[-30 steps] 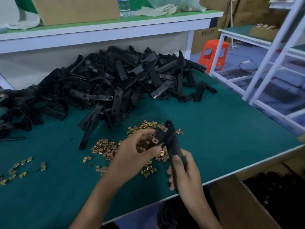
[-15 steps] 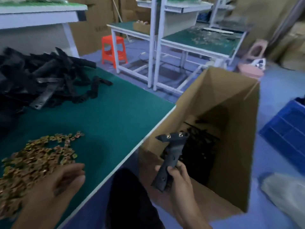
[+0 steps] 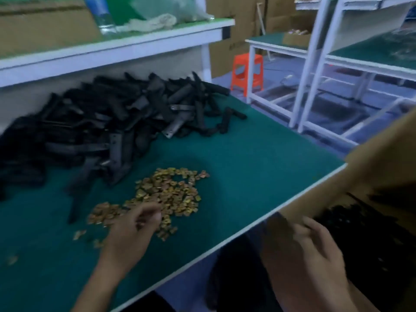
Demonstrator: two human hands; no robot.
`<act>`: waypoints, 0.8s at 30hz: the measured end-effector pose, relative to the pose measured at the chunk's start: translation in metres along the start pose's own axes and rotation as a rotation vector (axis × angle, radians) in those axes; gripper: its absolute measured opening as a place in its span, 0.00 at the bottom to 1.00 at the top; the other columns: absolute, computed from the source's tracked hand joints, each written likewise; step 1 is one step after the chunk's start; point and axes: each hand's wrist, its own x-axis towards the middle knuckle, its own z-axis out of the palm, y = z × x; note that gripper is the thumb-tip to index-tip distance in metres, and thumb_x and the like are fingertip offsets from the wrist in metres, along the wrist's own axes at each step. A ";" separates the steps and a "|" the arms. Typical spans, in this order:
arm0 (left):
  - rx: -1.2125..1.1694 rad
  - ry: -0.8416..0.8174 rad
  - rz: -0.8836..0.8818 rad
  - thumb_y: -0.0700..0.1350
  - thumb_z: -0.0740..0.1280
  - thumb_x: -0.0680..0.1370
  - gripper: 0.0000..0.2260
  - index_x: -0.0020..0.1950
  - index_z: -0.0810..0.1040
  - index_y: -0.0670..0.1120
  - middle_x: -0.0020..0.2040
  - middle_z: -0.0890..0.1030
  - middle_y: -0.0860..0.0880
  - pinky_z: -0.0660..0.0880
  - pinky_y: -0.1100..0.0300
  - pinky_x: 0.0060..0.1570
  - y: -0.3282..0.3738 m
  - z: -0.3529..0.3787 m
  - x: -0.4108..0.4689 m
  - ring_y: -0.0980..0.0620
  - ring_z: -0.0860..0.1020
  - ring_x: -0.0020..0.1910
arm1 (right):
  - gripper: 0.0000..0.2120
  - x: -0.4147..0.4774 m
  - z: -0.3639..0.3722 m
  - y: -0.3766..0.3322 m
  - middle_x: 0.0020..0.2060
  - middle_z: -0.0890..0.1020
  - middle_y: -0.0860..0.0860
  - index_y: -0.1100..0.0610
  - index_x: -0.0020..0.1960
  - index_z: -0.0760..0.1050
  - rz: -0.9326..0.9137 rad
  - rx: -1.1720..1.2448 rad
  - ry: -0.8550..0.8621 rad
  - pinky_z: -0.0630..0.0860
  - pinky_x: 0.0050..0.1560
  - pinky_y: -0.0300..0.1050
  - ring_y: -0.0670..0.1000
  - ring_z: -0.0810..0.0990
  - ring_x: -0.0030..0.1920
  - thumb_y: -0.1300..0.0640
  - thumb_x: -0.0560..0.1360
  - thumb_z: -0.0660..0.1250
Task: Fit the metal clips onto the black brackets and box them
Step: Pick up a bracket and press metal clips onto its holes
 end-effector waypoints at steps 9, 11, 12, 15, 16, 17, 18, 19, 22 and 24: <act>0.385 0.373 -0.153 0.55 0.72 0.78 0.21 0.67 0.77 0.47 0.64 0.75 0.42 0.67 0.48 0.67 -0.041 -0.073 0.106 0.39 0.70 0.67 | 0.07 -0.017 0.143 -0.036 0.46 0.84 0.34 0.35 0.51 0.79 -0.417 -0.212 -0.567 0.75 0.46 0.33 0.38 0.83 0.48 0.44 0.76 0.65; 0.592 0.224 -0.164 0.58 0.73 0.76 0.26 0.71 0.73 0.50 0.67 0.70 0.43 0.66 0.46 0.68 -0.047 -0.074 0.122 0.38 0.64 0.69 | 0.09 -0.015 0.159 -0.031 0.45 0.84 0.35 0.37 0.51 0.79 -0.484 -0.285 -0.569 0.73 0.45 0.28 0.38 0.81 0.48 0.53 0.79 0.68; 0.681 0.172 -0.155 0.57 0.73 0.76 0.24 0.70 0.74 0.51 0.68 0.69 0.44 0.67 0.46 0.68 -0.050 -0.073 0.127 0.38 0.64 0.70 | 0.09 -0.015 0.163 -0.027 0.45 0.84 0.35 0.40 0.52 0.80 -0.521 -0.326 -0.535 0.72 0.45 0.28 0.38 0.81 0.48 0.55 0.79 0.69; 0.649 0.238 -0.087 0.50 0.70 0.80 0.17 0.67 0.77 0.46 0.65 0.76 0.43 0.74 0.45 0.61 -0.055 -0.076 0.138 0.40 0.70 0.66 | 0.08 -0.019 0.164 -0.021 0.41 0.82 0.33 0.43 0.52 0.83 -0.584 -0.362 -0.445 0.71 0.40 0.28 0.37 0.80 0.43 0.56 0.78 0.70; 0.583 0.311 -0.053 0.49 0.68 0.81 0.16 0.67 0.77 0.44 0.63 0.78 0.42 0.76 0.46 0.58 -0.054 -0.080 0.139 0.40 0.74 0.64 | 0.09 -0.019 0.162 -0.020 0.39 0.82 0.34 0.42 0.51 0.83 -0.591 -0.357 -0.434 0.71 0.38 0.27 0.38 0.80 0.40 0.56 0.77 0.71; 0.525 0.389 -0.020 0.47 0.66 0.83 0.15 0.66 0.77 0.41 0.61 0.80 0.41 0.76 0.46 0.56 -0.052 -0.085 0.140 0.40 0.76 0.61 | 0.09 -0.019 0.162 -0.019 0.38 0.82 0.35 0.42 0.51 0.83 -0.603 -0.353 -0.426 0.70 0.35 0.28 0.39 0.80 0.37 0.56 0.77 0.71; 0.472 0.460 0.005 0.46 0.65 0.83 0.14 0.65 0.78 0.40 0.59 0.81 0.40 0.76 0.46 0.55 -0.050 -0.091 0.140 0.39 0.78 0.59 | 0.10 -0.019 0.162 -0.019 0.38 0.82 0.37 0.41 0.51 0.82 -0.610 -0.349 -0.421 0.69 0.33 0.29 0.41 0.79 0.34 0.56 0.77 0.71; 0.417 0.524 0.024 0.46 0.64 0.84 0.13 0.63 0.79 0.40 0.57 0.82 0.40 0.76 0.47 0.54 -0.048 -0.098 0.139 0.39 0.79 0.56 | 0.10 -0.019 0.162 -0.019 0.38 0.82 0.38 0.40 0.51 0.82 -0.616 -0.348 -0.418 0.68 0.32 0.30 0.42 0.79 0.33 0.56 0.77 0.71; 0.278 0.701 0.073 0.46 0.64 0.83 0.09 0.56 0.80 0.43 0.52 0.82 0.44 0.75 0.52 0.50 -0.041 -0.118 0.130 0.44 0.80 0.50 | 0.10 -0.019 0.164 -0.019 0.39 0.82 0.37 0.41 0.49 0.82 -0.626 -0.356 -0.401 0.70 0.33 0.31 0.42 0.79 0.34 0.57 0.76 0.71; 0.215 0.848 0.119 0.46 0.64 0.83 0.08 0.56 0.79 0.43 0.52 0.81 0.46 0.74 0.54 0.51 -0.037 -0.128 0.124 0.49 0.79 0.49 | 0.11 -0.020 0.165 -0.019 0.38 0.82 0.34 0.42 0.49 0.82 -0.634 -0.382 -0.390 0.73 0.37 0.35 0.40 0.80 0.39 0.59 0.76 0.72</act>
